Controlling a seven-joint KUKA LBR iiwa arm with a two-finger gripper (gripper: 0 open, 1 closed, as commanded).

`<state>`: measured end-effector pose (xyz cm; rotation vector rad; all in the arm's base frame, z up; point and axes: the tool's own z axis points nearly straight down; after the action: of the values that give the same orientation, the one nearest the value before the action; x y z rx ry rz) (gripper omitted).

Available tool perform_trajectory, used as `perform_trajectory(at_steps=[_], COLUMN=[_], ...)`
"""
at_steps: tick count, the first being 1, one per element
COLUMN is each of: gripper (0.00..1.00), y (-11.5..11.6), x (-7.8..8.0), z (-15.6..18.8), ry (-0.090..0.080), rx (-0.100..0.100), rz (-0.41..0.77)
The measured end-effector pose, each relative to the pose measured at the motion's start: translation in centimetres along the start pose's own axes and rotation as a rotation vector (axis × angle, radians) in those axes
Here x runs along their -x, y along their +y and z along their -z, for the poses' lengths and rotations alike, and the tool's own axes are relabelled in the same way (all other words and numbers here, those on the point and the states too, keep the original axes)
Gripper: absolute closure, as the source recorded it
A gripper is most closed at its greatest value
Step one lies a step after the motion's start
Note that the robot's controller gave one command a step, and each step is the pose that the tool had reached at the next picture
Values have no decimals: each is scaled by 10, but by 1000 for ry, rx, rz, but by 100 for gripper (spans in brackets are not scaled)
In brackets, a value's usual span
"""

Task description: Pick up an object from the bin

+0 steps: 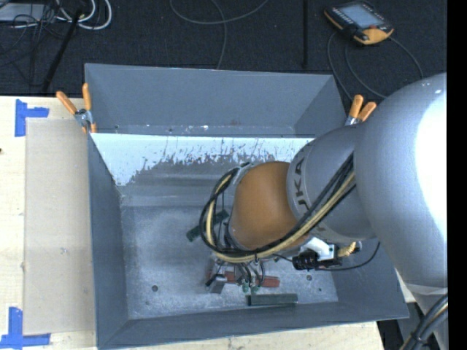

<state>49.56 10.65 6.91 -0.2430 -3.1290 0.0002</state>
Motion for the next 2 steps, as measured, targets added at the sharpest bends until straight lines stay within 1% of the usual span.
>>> perform_trajectory(at_steps=[1,2], gripper=[100,100], y=[-1,-3], x=[-6,-4], z=[41,55], ry=[4,1], rx=[-3,0], rz=[71,92])
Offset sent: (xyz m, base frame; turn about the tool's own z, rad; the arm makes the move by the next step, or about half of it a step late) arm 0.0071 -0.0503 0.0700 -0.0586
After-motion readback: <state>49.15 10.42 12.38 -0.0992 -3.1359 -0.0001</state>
